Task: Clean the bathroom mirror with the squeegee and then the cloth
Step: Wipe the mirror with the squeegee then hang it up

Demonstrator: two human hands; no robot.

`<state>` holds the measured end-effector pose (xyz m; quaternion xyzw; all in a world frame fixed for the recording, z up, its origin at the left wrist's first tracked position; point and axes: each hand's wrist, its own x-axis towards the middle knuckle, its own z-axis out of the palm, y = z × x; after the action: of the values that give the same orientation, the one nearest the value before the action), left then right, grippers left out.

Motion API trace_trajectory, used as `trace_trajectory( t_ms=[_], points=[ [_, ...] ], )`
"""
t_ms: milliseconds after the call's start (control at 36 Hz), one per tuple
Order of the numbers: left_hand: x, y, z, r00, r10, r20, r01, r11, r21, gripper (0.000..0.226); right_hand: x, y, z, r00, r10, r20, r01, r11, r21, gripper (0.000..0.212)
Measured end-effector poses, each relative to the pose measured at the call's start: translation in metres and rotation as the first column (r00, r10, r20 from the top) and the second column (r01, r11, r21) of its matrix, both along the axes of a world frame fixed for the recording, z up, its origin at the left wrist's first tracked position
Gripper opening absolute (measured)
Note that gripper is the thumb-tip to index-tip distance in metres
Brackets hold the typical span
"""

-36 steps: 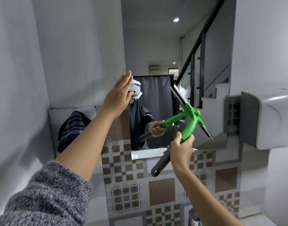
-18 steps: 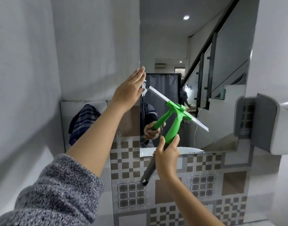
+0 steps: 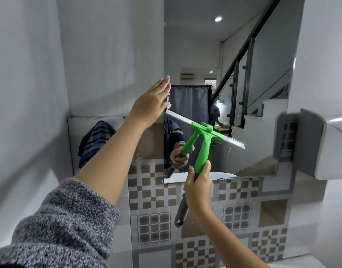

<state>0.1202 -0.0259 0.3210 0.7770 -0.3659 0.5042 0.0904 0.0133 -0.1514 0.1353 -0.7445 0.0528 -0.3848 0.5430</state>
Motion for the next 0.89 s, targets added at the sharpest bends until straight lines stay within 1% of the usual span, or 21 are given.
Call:
trace_trajectory(
  t_ms=[111,250,444,528,667,778,889],
  points=[
    [-0.003,-0.004,-0.001,1.0,0.003,-0.015,-0.004,0.999,-0.037,0.054,-0.003,-0.006,-0.005,0.999,-0.017,-0.029,0.015,0.999,-0.051,0.052],
    [-0.005,-0.011,-0.004,1.0,0.007,-0.027,-0.009,0.996,-0.087,0.052,-0.011,-0.019,-0.011,0.994,-0.055,-0.095,0.037,0.983,-0.182,0.053],
    [-0.01,-0.028,-0.013,0.997,0.027,-0.067,-0.039,0.983,-0.182,0.056,-0.026,-0.044,-0.015,0.975,-0.145,-0.17,0.061,0.907,-0.418,0.054],
    [-0.014,-0.036,-0.022,0.995,0.051,-0.08,-0.068,0.974,-0.216,0.054,-0.035,-0.06,-0.012,0.965,-0.203,-0.165,0.086,0.843,-0.531,0.053],
    [-0.018,-0.049,-0.037,0.989,0.033,-0.141,-0.07,0.961,-0.267,0.061,-0.048,-0.097,-0.004,0.942,-0.314,-0.115,0.138,0.677,-0.723,0.05],
    [-0.018,-0.059,-0.047,0.985,0.018,-0.171,-0.073,0.945,-0.319,0.061,-0.053,-0.13,0.006,0.947,-0.314,-0.066,0.136,0.579,-0.804,0.051],
    [-0.016,-0.067,-0.051,0.989,0.019,-0.148,-0.072,0.928,-0.364,0.058,-0.055,-0.164,0.013,0.952,-0.306,-0.002,0.146,0.459,-0.876,0.045]
  ],
)
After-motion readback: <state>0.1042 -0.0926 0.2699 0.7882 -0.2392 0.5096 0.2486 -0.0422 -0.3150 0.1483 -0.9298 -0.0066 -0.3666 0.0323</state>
